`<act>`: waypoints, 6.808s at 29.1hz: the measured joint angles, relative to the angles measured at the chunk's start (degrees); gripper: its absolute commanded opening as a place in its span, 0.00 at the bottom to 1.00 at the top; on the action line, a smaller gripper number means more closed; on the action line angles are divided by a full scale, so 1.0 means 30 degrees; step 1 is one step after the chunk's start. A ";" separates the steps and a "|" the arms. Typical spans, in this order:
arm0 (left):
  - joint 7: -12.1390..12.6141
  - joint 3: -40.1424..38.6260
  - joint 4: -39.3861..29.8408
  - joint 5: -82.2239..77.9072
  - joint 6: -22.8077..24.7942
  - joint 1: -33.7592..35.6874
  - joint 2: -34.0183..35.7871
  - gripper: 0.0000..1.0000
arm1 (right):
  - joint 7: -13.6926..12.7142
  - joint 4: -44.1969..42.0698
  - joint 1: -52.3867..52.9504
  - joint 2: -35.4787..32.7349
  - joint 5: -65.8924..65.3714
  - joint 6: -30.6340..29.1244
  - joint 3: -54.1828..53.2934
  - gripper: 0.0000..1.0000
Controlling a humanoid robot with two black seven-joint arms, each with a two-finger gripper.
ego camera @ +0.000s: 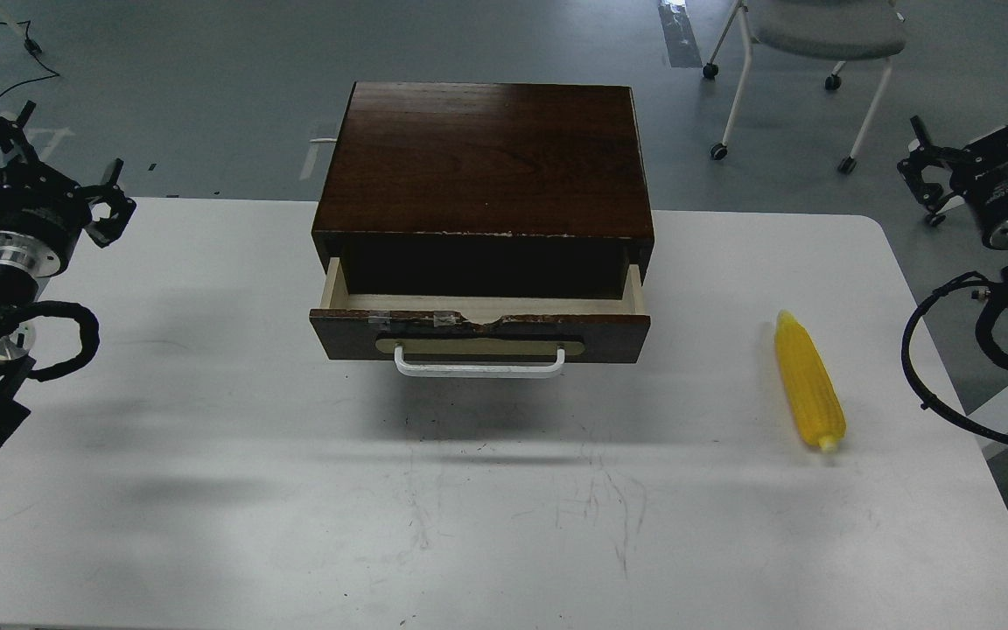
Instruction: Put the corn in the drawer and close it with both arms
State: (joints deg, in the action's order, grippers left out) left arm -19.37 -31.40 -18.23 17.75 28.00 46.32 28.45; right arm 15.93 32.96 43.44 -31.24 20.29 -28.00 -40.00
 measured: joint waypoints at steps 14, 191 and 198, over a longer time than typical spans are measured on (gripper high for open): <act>-0.0098 0.0039 0.0006 -0.0008 -0.0001 -0.0057 -0.0251 0.98 | -0.0214 0.0320 0.1367 -0.2588 -0.2805 -0.0001 0.4001 1.00; -0.2884 0.2647 -2.7279 -3.6644 -0.0002 0.3955 0.7403 0.00 | -0.2583 -0.2993 0.3180 -0.0601 -0.1431 -0.0003 -0.0520 1.00; -0.2884 0.3911 -2.7361 -4.3687 -0.0003 0.3417 0.5033 0.00 | -0.2336 -0.3716 0.2924 -0.0703 -0.1341 -0.0003 -0.0591 1.00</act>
State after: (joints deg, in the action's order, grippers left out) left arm -28.03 -19.67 -100.31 -113.31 28.00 56.57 43.55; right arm 8.93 21.81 52.21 -33.35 16.26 -28.00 -41.77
